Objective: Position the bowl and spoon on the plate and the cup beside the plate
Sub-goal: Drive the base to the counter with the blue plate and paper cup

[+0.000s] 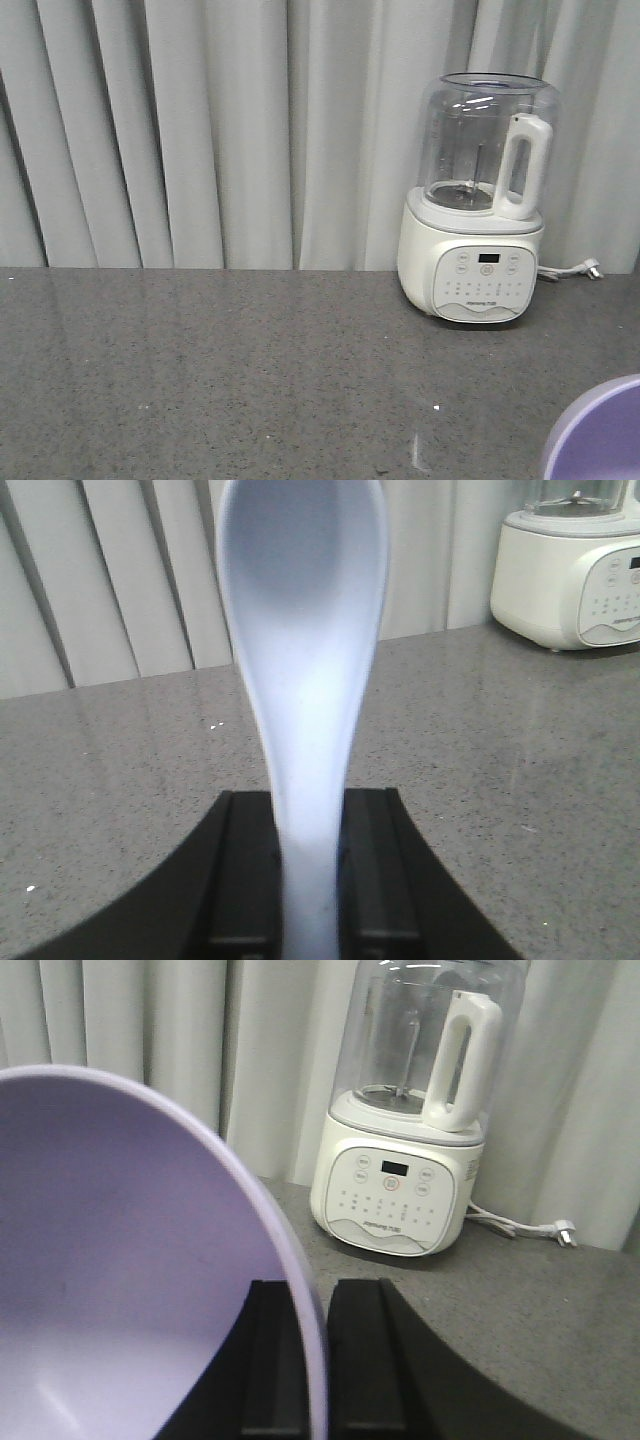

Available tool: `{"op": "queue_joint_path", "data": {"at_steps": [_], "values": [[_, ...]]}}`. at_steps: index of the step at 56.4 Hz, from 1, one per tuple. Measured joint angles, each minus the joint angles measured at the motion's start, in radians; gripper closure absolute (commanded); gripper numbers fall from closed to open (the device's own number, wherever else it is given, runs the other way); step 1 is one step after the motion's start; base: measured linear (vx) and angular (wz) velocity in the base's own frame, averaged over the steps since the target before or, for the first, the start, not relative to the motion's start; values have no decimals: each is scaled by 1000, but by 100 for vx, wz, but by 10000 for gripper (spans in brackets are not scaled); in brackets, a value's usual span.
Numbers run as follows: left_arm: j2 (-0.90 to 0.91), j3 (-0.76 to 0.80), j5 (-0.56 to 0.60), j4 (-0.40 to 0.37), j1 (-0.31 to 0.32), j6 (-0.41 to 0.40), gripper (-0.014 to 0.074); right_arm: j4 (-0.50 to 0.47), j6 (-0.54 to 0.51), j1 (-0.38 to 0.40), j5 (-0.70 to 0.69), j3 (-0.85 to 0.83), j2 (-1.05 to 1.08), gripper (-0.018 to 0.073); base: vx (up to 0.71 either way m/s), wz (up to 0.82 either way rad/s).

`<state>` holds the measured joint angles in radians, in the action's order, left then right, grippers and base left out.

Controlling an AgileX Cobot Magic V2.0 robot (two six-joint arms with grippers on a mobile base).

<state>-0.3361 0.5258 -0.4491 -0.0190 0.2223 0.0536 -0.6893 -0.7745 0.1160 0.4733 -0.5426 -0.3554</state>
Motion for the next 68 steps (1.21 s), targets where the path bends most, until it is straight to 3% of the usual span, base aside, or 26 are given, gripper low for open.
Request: {"op": "queue_joint_path", "data": {"at_steps": [68], "values": [[0, -1, 0, 0, 0, 1, 603, -1, 0, 0, 0, 0, 0, 568, -10, -58]]}}
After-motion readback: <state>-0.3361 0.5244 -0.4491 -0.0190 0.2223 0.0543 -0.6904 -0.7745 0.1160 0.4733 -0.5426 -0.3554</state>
